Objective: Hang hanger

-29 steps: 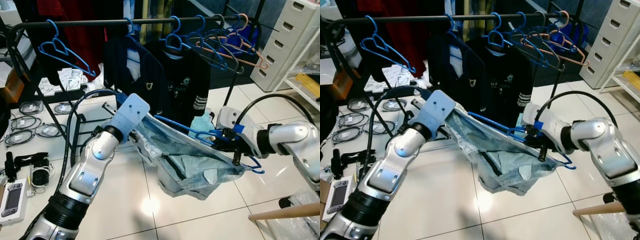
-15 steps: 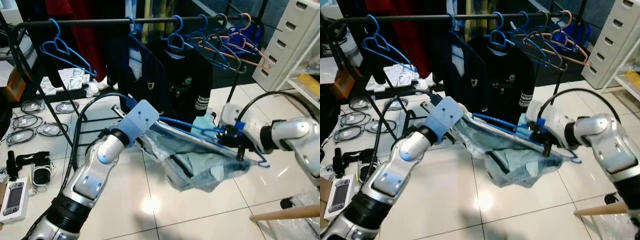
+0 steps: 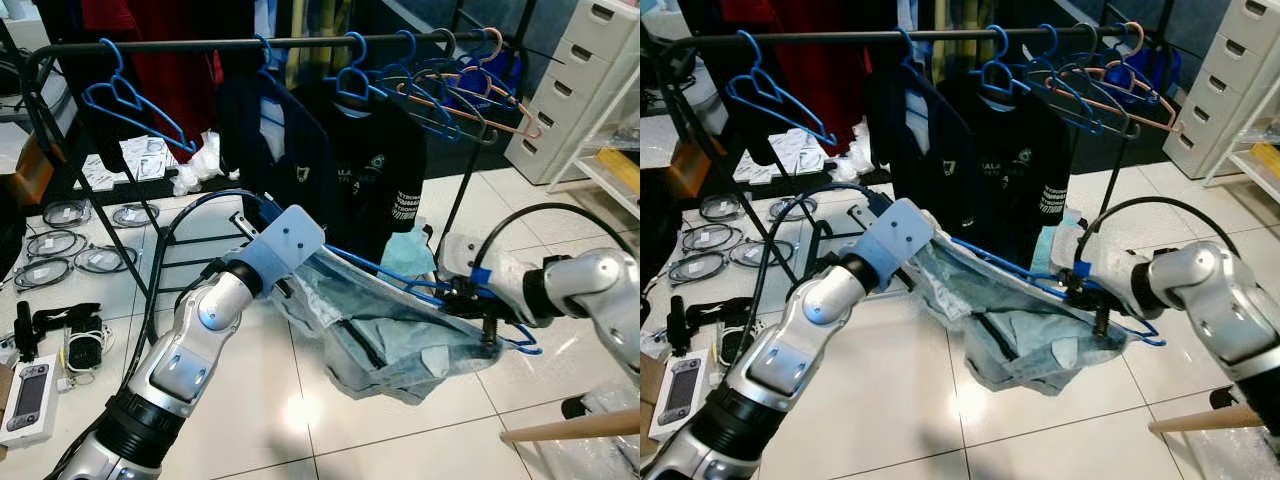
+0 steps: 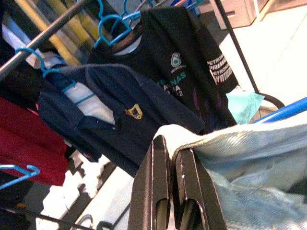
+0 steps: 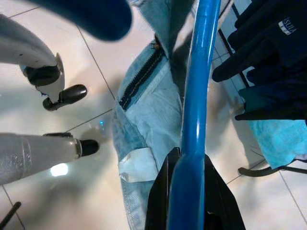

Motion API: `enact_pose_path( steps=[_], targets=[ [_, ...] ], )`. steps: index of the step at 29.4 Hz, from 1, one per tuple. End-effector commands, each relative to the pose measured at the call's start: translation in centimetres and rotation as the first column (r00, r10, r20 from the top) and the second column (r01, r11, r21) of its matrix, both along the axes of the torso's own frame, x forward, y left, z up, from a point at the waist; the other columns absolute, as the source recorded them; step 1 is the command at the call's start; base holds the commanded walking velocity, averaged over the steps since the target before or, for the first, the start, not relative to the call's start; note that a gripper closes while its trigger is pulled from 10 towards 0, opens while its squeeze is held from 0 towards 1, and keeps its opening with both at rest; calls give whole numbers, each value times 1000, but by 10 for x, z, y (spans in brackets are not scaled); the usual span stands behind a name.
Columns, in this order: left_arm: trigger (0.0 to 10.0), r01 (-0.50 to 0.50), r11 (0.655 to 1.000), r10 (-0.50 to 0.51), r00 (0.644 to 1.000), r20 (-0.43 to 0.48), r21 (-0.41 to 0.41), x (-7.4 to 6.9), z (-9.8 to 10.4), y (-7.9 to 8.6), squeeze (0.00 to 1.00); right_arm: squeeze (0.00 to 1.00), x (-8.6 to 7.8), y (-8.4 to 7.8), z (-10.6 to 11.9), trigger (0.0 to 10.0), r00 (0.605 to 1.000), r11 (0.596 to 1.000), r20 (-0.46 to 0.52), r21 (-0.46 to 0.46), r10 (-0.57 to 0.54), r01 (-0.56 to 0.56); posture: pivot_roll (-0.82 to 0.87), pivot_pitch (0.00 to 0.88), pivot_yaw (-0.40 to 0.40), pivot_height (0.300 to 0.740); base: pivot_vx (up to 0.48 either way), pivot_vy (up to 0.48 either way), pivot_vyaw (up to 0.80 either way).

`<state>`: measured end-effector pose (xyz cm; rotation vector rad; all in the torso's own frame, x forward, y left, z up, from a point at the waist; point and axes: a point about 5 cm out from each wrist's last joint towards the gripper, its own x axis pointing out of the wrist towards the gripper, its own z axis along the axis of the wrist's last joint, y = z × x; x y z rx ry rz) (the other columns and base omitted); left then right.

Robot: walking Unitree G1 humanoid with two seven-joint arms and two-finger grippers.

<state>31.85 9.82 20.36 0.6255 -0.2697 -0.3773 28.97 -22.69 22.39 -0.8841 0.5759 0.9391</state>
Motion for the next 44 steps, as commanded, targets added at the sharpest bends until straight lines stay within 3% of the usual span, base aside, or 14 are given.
enact_pose_path(
  steps=[1, 7, 17, 23, 25, 29, 30, 32, 34, 35, 36, 38, 39, 44],
  targets=[
    [10000, -97, 993, 103, 991, 88, -68, 5, 19, 19, 0, 0, -8, -5, -13, 0, 996, 999, -93, -45, 4, -9, -84, 141, 16, 740, 0, 0, 0],
    [10000, -298, 931, 312, 950, 33, -209, 16, 21, 60, 0, 0, -18, -13, -16, 0, 987, 997, -162, -75, -6, -6, -87, 145, 15, 740, 0, 0, 0],
    [10000, -343, 908, 370, 926, 75, -241, 16, 29, 74, 0, 0, -20, -20, -17, 0, 986, 996, -164, -81, -38, 25, -86, 146, 12, 740, 0, 0, 0],
    [10000, -311, 913, 343, 935, 83, -265, 16, 31, 69, 0, 0, -14, -29, -24, 0, 984, 990, -133, -96, -115, 103, -88, 148, 10, 740, 0, 0, 0],
    [10000, -251, 929, 287, 952, 104, -274, 14, 35, 58, 0, 0, -4, -30, -26, 0, 984, 985, -76, -82, -159, 153, -88, 148, 11, 740, 0, 0, 0],
    [10000, -135, 945, 186, 971, 153, -298, 7, 44, 35, 0, 0, 11, -11, -25, 0, 987, 984, 9, 87, -159, 158, -88, 148, 10, 740, 0, 0, 0],
    [10000, -108, 943, 166, 972, 166, -314, 5, 49, 31, 0, 0, 12, -1, -24, 10000, 991, 974, 7, 184, -136, 132, -85, 147, 9, 740, 0, 0, 0],
    [10000, -74, 938, 145, 971, 192, -339, 3, 58, 26, 0, 0, 14, 14, -21, 10000, 993, 937, 13, 333, -115, 105, -85, 148, 8, 740, 0, 0, 0],
    [10000, -67, 936, 143, 969, 201, -346, 2, 62, 26, 0, 0, 16, 18, -20, 10000, 993, 920, 18, 379, -117, 102, -85, 148, 8, 740, 0, 0, 0],
    [10000, -62, 935, 144, 966, 213, -349, 2, 66, 26, 0, 247, 17, 21, -19, 10000, 993, 903, 20, 418, -120, 100, -85, 148, 8, 740, 0, 0, 0],
    [10000, -57, 932, 145, 964, 225, -357, 2, 71, 28, 0, 792, 17, 23, -19, 10000, 993, 889, 20, 448, -115, 95, -82, 148, 10, 740, 0, 0, 0],
    [10000, -57, 932, 145, 964, 225, -357, 2, 71, 28, 0, 792, 17, 23, -19, 10000, 993, 889, 20, 448, -115, 95, -82, 148, 10, 740, 0, 0, 0],
    [10000, -54, 931, 146, 962, 233, -360, 3, 74, 29, 0, 1000, 16, 26, -19, 10000, 994, 882, 22, 464, -106, 84, -81, 148, 10, 740, 0, 0, 0],
    [10000, -50, 931, 148, 957, 249, -362, 3, 81, 31, 0, 1000, 14, 31, -20, 10000, 997, 866, 30, 499, -70, 46, -80, 148, 12, 740, 0, 0, 0]
  ],
)
